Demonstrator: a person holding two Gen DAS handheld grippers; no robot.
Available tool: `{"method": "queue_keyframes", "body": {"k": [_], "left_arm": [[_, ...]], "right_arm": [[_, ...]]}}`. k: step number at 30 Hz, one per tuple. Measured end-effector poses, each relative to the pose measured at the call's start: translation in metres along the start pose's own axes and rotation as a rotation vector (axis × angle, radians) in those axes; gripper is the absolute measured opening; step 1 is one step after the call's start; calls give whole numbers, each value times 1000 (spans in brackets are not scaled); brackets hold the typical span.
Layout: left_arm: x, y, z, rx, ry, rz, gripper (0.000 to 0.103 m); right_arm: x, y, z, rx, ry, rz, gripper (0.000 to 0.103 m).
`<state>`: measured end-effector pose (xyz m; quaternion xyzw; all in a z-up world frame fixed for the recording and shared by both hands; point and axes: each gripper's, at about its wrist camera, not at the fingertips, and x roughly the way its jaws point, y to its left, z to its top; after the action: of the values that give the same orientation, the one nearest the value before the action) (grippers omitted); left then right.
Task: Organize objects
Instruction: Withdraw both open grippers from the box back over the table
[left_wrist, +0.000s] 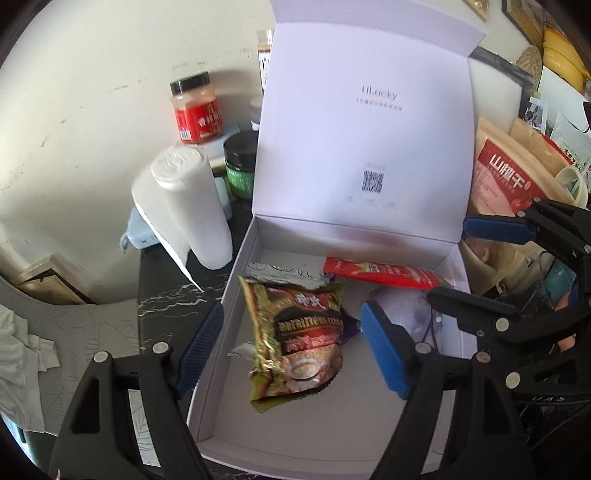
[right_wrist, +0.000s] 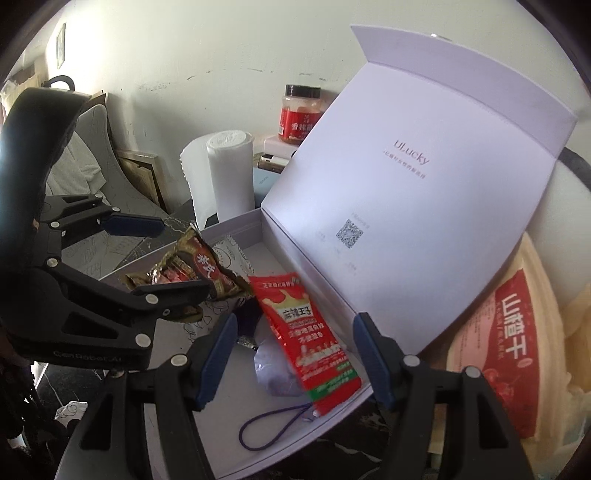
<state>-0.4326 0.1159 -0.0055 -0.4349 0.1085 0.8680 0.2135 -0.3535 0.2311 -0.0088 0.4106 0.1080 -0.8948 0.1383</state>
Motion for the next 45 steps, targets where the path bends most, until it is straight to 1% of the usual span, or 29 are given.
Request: {"method": "queue_keyframes", "body": {"k": [13, 24, 32, 37, 39, 45], "left_arm": [[-74, -10, -4, -15, -84, 32, 76], [-146, -25, -19, -8, -154, 70, 76], [-195, -39, -37, -9, -196, 100, 77], [-225, -51, -56, -1, -224, 128, 81], [-236, -55, -64, 0, -228, 137, 82], [-264, -66, -89, -2, -242, 154, 84]], "right_arm": [[-61, 2, 0, 10, -82, -41, 66], [-122, 15, -7, -1, -156, -64, 68], [-167, 28, -21, -11, -205, -68, 68], [-188, 36, -31, -26, -227, -70, 69], [-195, 40, -36, -31, -234, -69, 71], [-214, 53, -54, -41, -250, -60, 71]]}}
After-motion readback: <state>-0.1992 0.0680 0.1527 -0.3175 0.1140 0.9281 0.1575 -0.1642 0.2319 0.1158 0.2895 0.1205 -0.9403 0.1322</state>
